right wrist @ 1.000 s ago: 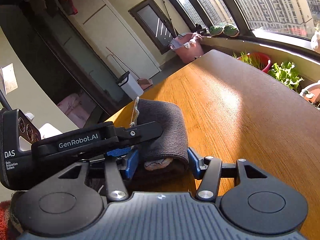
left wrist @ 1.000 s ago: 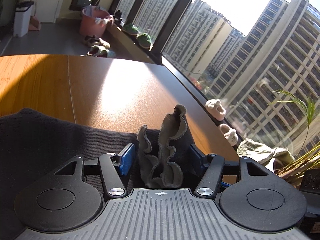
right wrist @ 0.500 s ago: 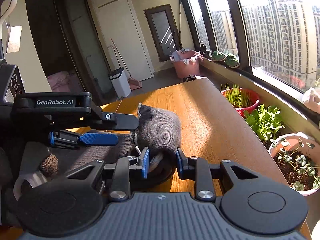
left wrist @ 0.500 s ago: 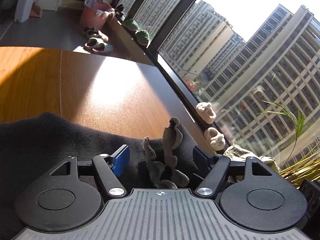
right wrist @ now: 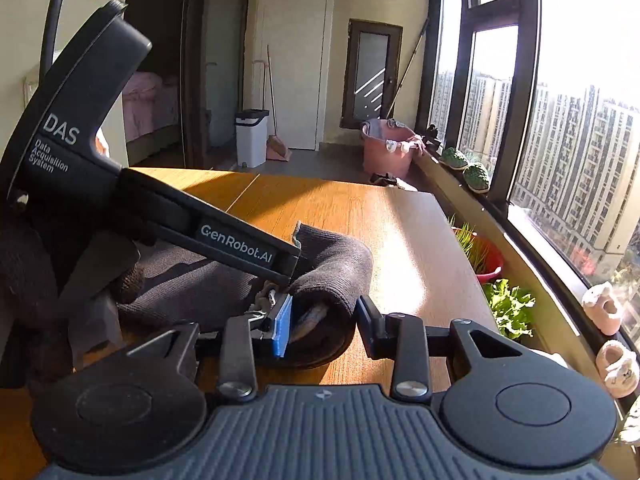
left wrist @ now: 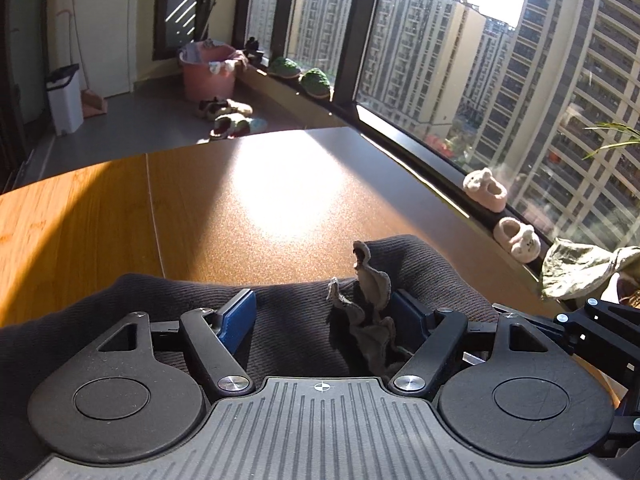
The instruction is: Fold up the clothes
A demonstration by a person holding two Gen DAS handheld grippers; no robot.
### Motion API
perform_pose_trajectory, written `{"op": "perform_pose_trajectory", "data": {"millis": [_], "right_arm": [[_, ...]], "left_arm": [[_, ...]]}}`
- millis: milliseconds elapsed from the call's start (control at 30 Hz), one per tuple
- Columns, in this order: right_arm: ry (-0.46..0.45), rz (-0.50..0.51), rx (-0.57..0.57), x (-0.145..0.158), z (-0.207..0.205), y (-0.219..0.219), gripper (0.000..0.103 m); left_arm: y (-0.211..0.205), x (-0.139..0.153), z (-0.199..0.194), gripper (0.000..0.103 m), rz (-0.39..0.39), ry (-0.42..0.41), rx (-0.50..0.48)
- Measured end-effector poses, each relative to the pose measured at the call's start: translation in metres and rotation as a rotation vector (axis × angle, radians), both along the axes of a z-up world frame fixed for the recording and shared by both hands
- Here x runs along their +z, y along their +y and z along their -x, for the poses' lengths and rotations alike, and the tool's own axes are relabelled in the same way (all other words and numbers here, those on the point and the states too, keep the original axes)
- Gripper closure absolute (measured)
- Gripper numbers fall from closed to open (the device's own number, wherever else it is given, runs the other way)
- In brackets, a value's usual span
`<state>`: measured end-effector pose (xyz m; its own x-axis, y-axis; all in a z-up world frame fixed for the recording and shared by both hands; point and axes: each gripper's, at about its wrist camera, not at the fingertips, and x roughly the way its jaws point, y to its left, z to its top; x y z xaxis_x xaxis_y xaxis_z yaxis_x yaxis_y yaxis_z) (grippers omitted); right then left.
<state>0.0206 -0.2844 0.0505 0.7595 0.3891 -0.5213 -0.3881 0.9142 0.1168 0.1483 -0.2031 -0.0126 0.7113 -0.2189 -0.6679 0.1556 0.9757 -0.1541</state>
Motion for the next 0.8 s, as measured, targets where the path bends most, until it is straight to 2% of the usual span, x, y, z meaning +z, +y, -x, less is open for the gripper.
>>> {"op": "perform_pose_trajectory", "data": {"millis": [100, 200, 267, 300, 333, 433, 500, 600, 667, 733, 800], "right_arm": [[0.103, -0.218, -0.042, -0.006, -0.011, -0.024, 0.057], [0.129, -0.318, -0.099, -0.014, -0.011, -0.033, 0.057], [0.13, -0.319, -0.125, -0.018, -0.013, -0.032, 0.058], [0.127, -0.295, -0.131, -0.019, -0.016, -0.03, 0.061], [0.114, -0.244, -0.127, -0.018, -0.016, -0.024, 0.07], [-0.012, 0.015, -0.064, -0.006, -0.006, 0.009, 0.073], [-0.116, 0.185, -0.006, -0.002, 0.013, 0.034, 0.073], [-0.206, 0.334, 0.065, -0.004, 0.027, 0.059, 0.073], [-0.229, 0.39, 0.091, -0.006, 0.031, 0.067, 0.073], [-0.262, 0.458, 0.118, -0.009, 0.037, 0.076, 0.073], [-0.293, 0.509, 0.136, -0.011, 0.043, 0.08, 0.073]], "left_arm": [[0.0, 0.0, 0.0, 0.02, 0.011, -0.001, 0.002], [0.002, -0.001, 0.001, 0.02, 0.013, -0.004, -0.007], [0.005, -0.001, 0.002, 0.02, 0.028, -0.002, -0.009], [0.007, -0.001, 0.002, 0.02, 0.043, 0.001, -0.011], [0.01, 0.0, 0.003, 0.02, 0.061, 0.004, -0.013], [0.031, 0.009, 0.002, 0.025, 0.183, 0.029, 0.009], [0.045, 0.02, 0.004, 0.031, 0.259, 0.023, 0.022], [0.046, 0.038, 0.007, 0.046, 0.31, 0.002, -0.031], [0.038, 0.042, 0.007, 0.049, 0.321, 0.021, -0.069], [0.025, 0.037, 0.004, 0.052, 0.288, 0.043, -0.089], [0.016, 0.026, 0.0, 0.061, 0.263, 0.069, -0.091]]}}
